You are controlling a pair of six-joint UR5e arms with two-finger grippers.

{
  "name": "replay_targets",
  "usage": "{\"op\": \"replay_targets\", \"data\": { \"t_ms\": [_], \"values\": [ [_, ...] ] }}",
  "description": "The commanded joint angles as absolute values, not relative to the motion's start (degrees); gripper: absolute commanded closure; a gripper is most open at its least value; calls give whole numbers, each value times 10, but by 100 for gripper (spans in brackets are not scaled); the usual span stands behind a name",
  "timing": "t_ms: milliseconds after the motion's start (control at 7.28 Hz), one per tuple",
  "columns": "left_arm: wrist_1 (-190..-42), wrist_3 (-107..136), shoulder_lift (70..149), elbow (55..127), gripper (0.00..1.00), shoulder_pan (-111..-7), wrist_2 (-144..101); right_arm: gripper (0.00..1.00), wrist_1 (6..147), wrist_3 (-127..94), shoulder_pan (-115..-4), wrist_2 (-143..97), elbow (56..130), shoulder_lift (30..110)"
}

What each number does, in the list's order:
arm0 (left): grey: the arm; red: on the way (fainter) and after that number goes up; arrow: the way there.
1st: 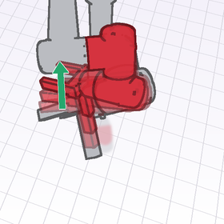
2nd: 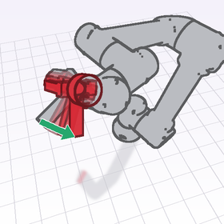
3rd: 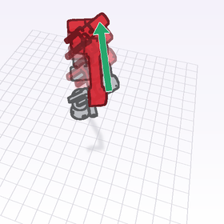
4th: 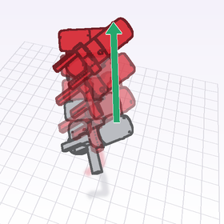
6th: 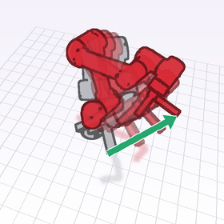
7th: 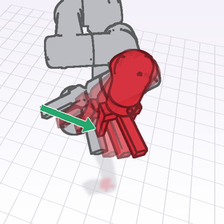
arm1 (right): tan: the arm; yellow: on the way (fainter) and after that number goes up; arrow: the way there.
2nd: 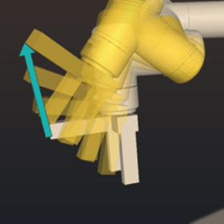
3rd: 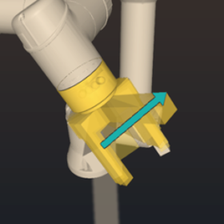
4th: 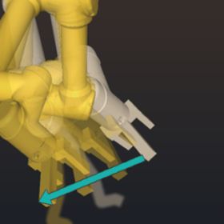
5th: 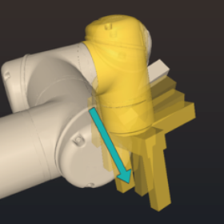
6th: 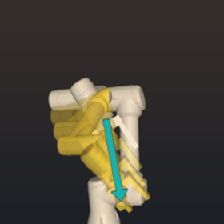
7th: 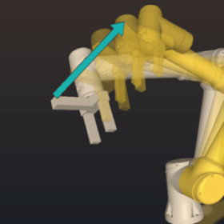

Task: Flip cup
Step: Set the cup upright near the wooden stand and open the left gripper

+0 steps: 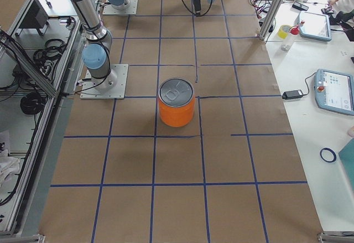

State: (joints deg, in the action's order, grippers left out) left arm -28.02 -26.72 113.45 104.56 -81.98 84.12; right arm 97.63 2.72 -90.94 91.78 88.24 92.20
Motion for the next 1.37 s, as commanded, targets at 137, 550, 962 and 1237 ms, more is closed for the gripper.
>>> {"op": "replay_targets", "data": {
  "t_ms": [137,550,962,1237],
  "values": [
    [-275,-264,1142,1060,100,-818,841,0,976,27,-910,918,882,922],
    [-281,-262,1145,1056,24,-818,848,0,976,27,-910,918,882,922],
    [-376,-260,1100,1029,0,-827,887,0,976,27,-910,918,882,922],
    [-515,-260,1042,989,0,-828,931,0,976,27,-910,918,883,922]
  ]
}}
